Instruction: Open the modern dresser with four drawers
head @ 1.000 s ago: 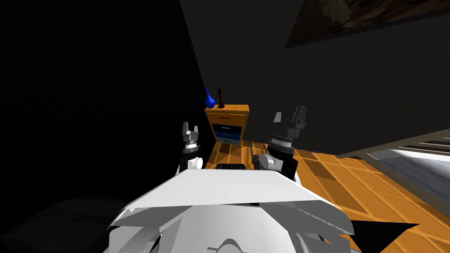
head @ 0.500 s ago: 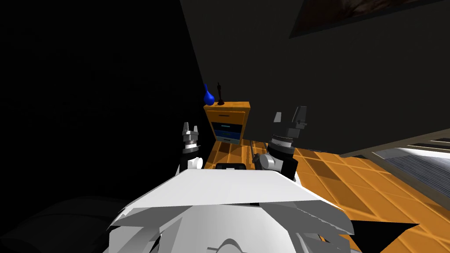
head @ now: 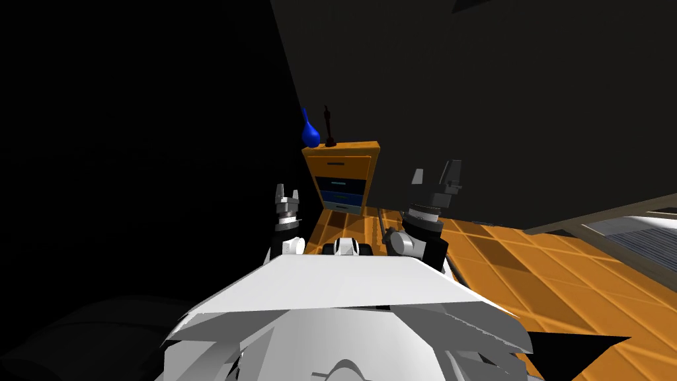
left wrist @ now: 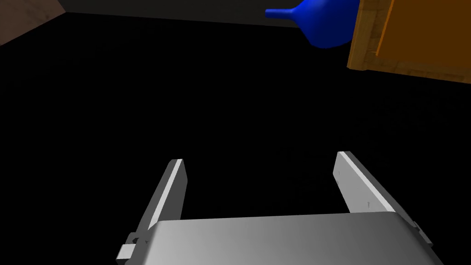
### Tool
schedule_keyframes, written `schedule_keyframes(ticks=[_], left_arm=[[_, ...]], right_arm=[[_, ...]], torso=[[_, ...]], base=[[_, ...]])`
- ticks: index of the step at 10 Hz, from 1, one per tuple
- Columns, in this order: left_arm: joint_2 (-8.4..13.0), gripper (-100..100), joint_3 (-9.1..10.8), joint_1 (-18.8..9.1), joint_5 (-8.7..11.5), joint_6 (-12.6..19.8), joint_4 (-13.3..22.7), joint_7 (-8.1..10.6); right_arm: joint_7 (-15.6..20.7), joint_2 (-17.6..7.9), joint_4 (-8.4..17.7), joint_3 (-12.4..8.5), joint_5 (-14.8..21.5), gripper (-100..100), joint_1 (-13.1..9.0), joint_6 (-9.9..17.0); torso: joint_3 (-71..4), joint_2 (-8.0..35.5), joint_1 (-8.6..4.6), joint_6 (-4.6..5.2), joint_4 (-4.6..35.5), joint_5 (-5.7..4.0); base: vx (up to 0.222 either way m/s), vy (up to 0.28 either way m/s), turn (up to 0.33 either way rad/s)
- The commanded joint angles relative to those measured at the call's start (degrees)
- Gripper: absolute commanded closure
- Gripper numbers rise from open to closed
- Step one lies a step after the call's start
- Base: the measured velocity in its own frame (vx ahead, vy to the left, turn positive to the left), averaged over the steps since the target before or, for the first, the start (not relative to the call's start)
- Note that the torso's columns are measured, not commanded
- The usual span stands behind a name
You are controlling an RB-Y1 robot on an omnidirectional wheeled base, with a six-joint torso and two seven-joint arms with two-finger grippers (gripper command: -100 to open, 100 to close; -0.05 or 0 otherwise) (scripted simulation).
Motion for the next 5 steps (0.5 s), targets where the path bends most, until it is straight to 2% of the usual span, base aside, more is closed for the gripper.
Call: schedule_keyframes(ticks=[1, 5], left_arm=[[3.39, -100, -0.04, -0.39, 0.01, -0.98, 2.17, 0.06], [6.23, -100, -0.57, -1.38, -0.20, -3.44, 7.65, -0.04]], right_arm=[[0.00, 0.00, 0.01, 0.00, 0.00, 0, 0.01, 0.00], [0.00, 0.00, 0.00, 0.00, 0.00, 0, 0.01, 0.00]], torso=[[-1.15, 0.48, 0.00, 0.00, 0.54, 0.00], [-1.44, 0.73, 0.00, -0.01, 0.79, 0.00]], base=[[0.060, 0.001, -0.026], [0.092, 0.003, -0.045]])
